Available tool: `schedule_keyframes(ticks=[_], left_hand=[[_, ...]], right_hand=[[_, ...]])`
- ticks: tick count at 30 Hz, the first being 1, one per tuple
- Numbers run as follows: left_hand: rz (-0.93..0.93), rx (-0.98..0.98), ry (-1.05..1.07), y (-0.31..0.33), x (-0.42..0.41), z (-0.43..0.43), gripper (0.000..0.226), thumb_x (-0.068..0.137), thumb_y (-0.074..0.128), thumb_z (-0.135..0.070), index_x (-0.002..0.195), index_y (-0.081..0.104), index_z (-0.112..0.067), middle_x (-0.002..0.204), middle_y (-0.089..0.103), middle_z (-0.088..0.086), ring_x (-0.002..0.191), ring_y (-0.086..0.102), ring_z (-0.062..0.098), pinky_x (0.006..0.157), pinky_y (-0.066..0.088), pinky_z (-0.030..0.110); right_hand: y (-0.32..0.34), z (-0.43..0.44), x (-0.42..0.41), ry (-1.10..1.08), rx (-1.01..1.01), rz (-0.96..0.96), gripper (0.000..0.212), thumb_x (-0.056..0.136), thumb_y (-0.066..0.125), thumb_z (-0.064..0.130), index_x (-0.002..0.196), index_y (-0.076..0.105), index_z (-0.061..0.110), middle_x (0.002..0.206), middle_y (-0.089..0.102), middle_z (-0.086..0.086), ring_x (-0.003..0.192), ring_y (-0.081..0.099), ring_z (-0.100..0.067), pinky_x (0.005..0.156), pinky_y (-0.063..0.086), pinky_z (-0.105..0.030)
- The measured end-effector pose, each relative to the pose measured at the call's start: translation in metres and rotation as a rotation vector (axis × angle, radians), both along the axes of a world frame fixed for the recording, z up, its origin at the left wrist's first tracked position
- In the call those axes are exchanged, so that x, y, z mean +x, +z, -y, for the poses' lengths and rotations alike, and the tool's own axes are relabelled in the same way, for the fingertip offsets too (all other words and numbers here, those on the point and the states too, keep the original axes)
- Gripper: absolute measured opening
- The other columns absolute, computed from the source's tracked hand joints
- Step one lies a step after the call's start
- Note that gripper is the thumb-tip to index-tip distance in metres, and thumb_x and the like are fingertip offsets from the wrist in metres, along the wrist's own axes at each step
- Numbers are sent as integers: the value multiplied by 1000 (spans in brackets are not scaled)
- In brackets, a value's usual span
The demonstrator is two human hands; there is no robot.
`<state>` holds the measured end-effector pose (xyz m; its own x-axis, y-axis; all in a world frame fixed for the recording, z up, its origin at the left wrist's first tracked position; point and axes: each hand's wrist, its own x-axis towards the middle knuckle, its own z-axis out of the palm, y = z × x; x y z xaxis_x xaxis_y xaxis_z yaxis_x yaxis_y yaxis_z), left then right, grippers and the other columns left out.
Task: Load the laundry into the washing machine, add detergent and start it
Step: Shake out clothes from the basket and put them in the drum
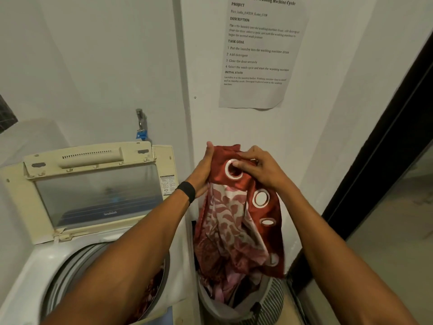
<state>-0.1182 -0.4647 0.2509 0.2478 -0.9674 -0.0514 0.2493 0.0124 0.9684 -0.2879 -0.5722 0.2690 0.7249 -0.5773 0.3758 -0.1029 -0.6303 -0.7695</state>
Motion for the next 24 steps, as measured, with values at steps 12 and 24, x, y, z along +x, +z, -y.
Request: schedule_keyframes(ticks=[12,24], left_hand=[[-41,-14,197,-6,12,4,33,94,73,-26,121,71,-8,117,75,15,112,72,31,96,58,39],[371,-54,659,-15,-2,30,45,84,84,-37,122,73,-15,107,76,-3,97,72,11,90,60,27]], right_hand=[[-24,13,6,-57,104,25,34,86,80,45,105,63,24,102,68,1,93,67,-14,79,57,-32],[11,15,13,-411,214,-61,50,80,82,50,61,48,20,54,50,7,52,47,-12,55,36,-28]])
